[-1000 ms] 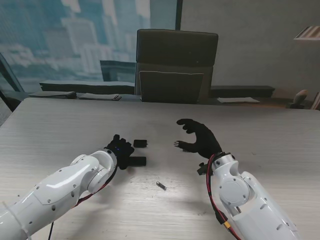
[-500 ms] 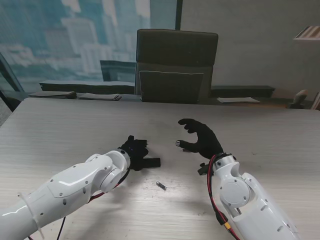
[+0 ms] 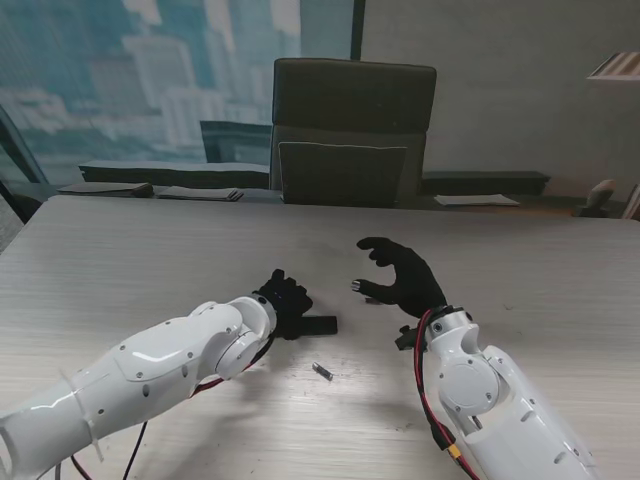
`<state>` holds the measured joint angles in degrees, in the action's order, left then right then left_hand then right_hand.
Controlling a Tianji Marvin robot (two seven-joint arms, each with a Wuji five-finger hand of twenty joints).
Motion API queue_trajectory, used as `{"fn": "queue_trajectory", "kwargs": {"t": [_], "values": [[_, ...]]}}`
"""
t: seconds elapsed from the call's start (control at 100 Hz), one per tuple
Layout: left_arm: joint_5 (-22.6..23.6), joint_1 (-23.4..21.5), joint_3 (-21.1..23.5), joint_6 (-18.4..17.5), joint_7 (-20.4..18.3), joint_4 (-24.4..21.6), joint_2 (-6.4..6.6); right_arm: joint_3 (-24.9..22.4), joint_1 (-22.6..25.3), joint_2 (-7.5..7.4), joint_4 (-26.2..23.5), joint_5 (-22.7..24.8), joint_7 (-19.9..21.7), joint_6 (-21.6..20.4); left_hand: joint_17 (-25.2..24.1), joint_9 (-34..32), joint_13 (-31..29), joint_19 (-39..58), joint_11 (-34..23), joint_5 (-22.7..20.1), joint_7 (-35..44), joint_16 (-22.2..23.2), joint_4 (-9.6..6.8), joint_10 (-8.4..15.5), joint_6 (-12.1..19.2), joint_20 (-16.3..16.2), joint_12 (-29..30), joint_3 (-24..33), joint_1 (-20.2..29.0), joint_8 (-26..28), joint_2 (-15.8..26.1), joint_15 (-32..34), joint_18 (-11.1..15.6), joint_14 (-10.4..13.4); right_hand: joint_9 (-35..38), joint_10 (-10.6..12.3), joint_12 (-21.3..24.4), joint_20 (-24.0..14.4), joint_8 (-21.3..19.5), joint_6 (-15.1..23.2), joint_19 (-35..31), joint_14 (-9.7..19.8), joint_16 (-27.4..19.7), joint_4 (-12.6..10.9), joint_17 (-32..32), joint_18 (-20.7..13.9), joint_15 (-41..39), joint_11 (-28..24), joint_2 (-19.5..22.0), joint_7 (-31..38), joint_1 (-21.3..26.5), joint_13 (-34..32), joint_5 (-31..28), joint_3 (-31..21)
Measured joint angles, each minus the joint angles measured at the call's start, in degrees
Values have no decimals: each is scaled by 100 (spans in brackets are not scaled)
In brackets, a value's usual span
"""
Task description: Install the batteries into the remote control and close the cover
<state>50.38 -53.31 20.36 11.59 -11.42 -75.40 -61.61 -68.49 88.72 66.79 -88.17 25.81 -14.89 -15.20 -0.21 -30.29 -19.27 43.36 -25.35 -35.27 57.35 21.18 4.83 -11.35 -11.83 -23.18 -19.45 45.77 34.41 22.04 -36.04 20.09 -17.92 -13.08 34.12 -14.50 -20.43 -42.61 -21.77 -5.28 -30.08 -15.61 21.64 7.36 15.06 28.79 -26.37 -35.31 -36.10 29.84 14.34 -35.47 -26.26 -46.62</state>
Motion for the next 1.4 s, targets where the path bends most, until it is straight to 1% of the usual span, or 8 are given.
{"fn": "queue_trajectory", "kwargs": {"t": [0.25,0.39,0.62,0.66,0.99,1.04,1.17,1.4], "values": [[60,49,-46,-6,-120,-37,9,4,-2,6,1,-11,-4,22,-1,67,3,-1,54,119,-102,0,2,33,6,1,2,0,-57,235,156,-11,0,0,1,0,0,-5,0,0,0,-1,0,0,0,2,0,0,0,0,0,0,-2,0],[247,-22,66,-59,-206,-112,47,7,-2,8,1,-12,-22,34,-2,92,5,-32,71,187,-371,0,2,354,130,1,2,0,-163,304,379,-14,0,0,1,0,0,-7,0,0,0,-1,0,0,1,3,0,0,0,0,0,0,-2,0],[498,-159,239,-140,-216,-204,131,20,-8,12,8,-14,-36,44,-4,197,5,-35,74,313,-773,0,-28,355,153,1,2,140,-281,308,677,-20,0,0,1,-1,0,-10,0,-1,1,-1,0,0,2,5,0,0,0,0,0,-1,-2,0],[508,-173,265,-153,-220,-211,138,20,-8,13,9,-14,-40,44,-4,210,5,-35,75,314,-837,0,-89,356,154,1,2,151,-281,309,679,-20,0,0,1,-1,0,-10,0,-2,2,-1,0,0,2,5,0,0,0,0,0,-1,-2,0],[551,-163,276,-305,-251,-229,189,14,-3,25,12,-10,-91,43,-68,566,96,-107,158,571,-850,0,-103,356,150,1,44,299,-299,477,681,-84,0,0,1,-1,0,-11,0,-5,2,-1,0,0,32,7,0,0,0,0,0,-1,-2,0],[551,-168,296,-334,-280,-240,198,14,-3,26,12,-12,-93,42,-72,623,98,-110,163,624,-850,0,-169,356,150,1,48,302,-307,477,687,-84,0,0,3,-1,0,-11,0,-5,2,-1,0,0,32,8,0,0,0,0,0,-1,-2,0],[593,-178,326,-422,-321,-266,231,9,-2,28,12,-13,-102,41,-74,724,142,-121,165,771,-850,0,-170,357,150,1,49,308,-322,477,735,-84,0,0,2,-1,0,-11,0,-5,2,-1,0,0,33,8,0,0,0,0,0,-1,-2,0],[877,-382,584,-581,-293,-336,280,4,2,32,11,-21,-117,38,-82,972,170,-135,227,1071,-848,0,-172,358,419,1,50,308,-376,478,707,-133,0,0,3,-2,0,-13,1,-5,3,-1,0,0,33,9,0,0,0,0,0,-2,-2,0]]}}
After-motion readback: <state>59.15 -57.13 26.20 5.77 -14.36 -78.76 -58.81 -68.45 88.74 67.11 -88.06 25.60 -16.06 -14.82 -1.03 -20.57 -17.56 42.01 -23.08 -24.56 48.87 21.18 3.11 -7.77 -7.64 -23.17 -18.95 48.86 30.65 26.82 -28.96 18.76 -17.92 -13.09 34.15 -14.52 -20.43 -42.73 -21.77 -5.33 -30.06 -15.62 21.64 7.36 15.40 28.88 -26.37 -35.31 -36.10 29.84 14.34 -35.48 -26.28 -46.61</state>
